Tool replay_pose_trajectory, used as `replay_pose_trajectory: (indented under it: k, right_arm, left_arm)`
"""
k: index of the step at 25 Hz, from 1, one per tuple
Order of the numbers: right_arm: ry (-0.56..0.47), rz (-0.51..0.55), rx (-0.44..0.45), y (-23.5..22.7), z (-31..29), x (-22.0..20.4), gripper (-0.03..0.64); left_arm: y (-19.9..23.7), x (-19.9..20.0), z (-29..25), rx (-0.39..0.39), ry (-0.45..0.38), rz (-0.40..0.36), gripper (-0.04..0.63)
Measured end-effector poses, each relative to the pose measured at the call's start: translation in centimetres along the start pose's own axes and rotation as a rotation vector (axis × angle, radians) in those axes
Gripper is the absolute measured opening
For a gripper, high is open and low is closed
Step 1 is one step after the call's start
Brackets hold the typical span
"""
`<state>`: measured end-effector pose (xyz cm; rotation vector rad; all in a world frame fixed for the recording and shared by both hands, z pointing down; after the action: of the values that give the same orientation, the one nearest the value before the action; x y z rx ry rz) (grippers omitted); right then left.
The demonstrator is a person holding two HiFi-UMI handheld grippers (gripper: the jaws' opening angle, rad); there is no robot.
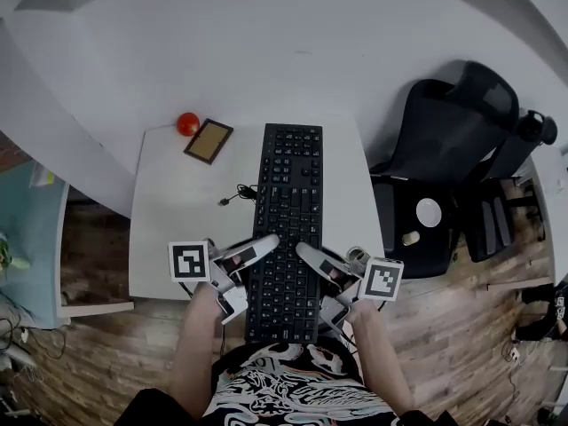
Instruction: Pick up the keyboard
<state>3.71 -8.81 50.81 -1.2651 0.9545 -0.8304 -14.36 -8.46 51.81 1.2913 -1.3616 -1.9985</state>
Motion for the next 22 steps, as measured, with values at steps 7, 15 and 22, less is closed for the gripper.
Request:
replay_pose_trajectory:
  k: [7,15,22]
  right_arm:
    - [-0.002,-0.010,0.009,0.8,0.0,-0.2,0.140]
    - [-0.009,-0.015,0.018,0.9,0.0,-0.4,0.140]
    - [-0.002,-0.035,0.030,1.0,-0.1,-0.4,0.141]
  left_arm:
    - [-1.0,0.2,0.0,-0.007,0.006,0.004,0.144]
    - [-1.2,0.3,0.0,-0.010,0.021,-0.007,0.144]
    - [-1.1,0.4,0.1,-0.011,0.034,-0.014,0.146]
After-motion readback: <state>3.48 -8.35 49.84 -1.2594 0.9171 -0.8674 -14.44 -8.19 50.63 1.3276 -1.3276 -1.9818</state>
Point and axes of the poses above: the fingertips, and each gripper's own axes: z backward along the fingers, y to its left, x out of its top, the point moved 8 cm from there along z, backward along the fingers, and after that the axes turned 15 degrees about -z, right-handed, at the moved point
